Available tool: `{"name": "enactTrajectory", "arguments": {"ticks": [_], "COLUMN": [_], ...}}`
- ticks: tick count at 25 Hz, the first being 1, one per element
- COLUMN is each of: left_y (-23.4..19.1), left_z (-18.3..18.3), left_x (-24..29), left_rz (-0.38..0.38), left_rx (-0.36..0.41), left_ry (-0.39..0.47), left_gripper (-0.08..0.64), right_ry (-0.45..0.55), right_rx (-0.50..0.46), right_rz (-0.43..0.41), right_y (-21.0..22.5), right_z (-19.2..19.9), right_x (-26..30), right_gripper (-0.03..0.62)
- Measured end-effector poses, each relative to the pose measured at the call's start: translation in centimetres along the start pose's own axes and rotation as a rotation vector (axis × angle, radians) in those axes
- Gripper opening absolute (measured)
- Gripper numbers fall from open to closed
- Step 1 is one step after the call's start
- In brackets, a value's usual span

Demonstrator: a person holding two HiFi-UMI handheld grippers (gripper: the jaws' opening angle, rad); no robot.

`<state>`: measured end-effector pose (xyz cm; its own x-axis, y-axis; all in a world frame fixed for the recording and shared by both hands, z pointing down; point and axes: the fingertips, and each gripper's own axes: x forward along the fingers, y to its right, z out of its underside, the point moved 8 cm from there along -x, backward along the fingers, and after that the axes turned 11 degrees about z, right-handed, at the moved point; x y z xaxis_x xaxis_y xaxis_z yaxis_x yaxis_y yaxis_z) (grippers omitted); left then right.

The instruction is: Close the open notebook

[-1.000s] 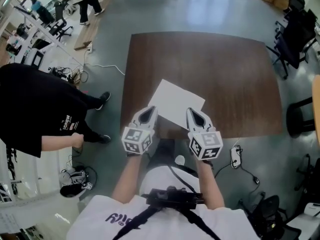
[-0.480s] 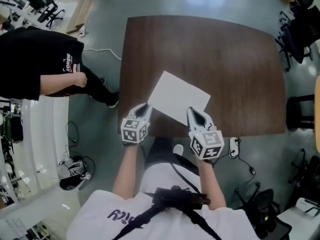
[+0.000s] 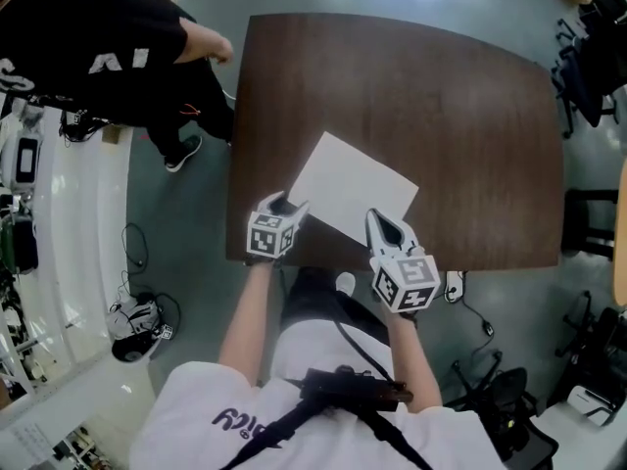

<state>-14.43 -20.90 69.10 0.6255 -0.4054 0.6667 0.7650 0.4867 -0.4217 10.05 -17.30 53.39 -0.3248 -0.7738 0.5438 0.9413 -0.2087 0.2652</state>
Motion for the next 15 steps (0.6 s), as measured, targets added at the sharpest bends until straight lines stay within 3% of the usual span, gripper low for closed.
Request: {"name": "enactTrajectory", "arguments": {"ticks": [8,13,15], "left_y": [-1.6,-1.4,-1.3], "left_z": [0.9,1.0,1.2], "left_x": [1.8,2.0,1.9], "left_rz": [-0.074,-0.122,-0.133], "left_rx": [-0.013,0.032,0.023], "left_ry": [-0.019,-0.016,-0.022], "left_gripper": [0.218,0.216,0.167], "right_ry": [-0.011,-0.010,-0.010], "right_rx": [0.010,0.019,0.020], "right_rz": [0.023,0.041,0.046], "right_y": [1.0,1.5,1.6], "right_z": [0.5,0.7,0.9], "right_x": [0.4,-0.1,-0.4], "right_gripper": [0.005,0.005,0.005]}}
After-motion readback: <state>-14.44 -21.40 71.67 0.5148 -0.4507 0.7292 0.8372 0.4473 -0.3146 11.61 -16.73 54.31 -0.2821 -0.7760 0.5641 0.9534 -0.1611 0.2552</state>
